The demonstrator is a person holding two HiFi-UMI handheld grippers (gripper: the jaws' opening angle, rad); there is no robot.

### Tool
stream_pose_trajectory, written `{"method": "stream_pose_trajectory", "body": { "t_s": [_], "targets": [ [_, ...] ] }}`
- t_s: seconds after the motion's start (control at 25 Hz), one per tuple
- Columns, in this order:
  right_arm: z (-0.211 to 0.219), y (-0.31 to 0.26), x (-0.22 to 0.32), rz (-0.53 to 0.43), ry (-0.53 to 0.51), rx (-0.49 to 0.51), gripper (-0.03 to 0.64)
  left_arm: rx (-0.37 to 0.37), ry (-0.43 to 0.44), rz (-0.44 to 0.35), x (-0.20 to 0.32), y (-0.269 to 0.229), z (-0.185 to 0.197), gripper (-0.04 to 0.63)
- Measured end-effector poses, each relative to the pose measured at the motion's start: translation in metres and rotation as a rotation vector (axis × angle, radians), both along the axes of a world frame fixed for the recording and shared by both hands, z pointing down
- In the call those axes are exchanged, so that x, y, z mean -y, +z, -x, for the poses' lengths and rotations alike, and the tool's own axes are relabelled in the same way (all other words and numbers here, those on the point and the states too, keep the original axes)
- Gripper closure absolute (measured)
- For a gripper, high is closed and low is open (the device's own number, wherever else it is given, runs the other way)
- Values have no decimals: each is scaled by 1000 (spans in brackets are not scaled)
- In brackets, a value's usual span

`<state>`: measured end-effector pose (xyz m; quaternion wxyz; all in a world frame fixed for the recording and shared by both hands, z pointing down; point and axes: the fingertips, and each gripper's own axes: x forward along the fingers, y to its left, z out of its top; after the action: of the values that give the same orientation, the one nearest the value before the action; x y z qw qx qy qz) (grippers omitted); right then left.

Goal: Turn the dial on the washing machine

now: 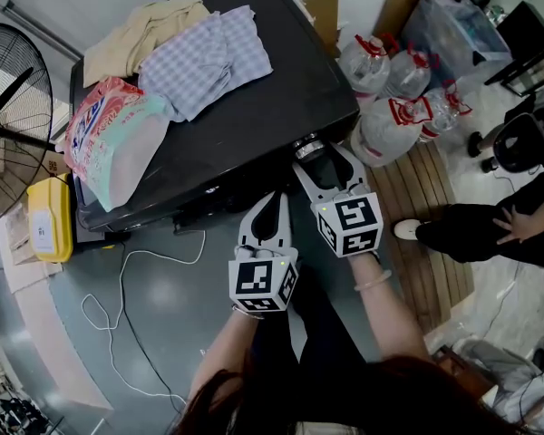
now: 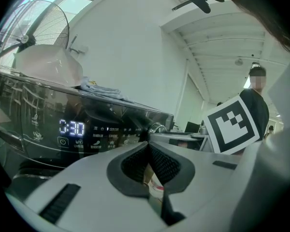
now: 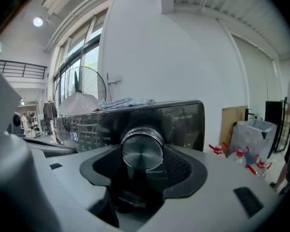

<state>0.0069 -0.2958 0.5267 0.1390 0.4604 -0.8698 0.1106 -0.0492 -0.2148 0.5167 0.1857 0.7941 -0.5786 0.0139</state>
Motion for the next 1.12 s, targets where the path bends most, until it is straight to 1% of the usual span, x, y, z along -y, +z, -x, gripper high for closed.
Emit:
{"method": "stream_pose_trajectory", "body": {
  "t_s": [0.4,0.76,0.96,1.12],
  "targets": [
    [-1,0,1,53,23,114,324,-4,2,1,1,1,-2,578],
    [-1,0,1,87,39,193,324,-8,4,6,-1,3,-2,578],
    [-1,0,1,67,36,177,322,-9,6,6,-2,3,-2,578],
    [0,1,0,46,24,112,322,-7,8,8,-3,4,-3,577]
  ]
}}
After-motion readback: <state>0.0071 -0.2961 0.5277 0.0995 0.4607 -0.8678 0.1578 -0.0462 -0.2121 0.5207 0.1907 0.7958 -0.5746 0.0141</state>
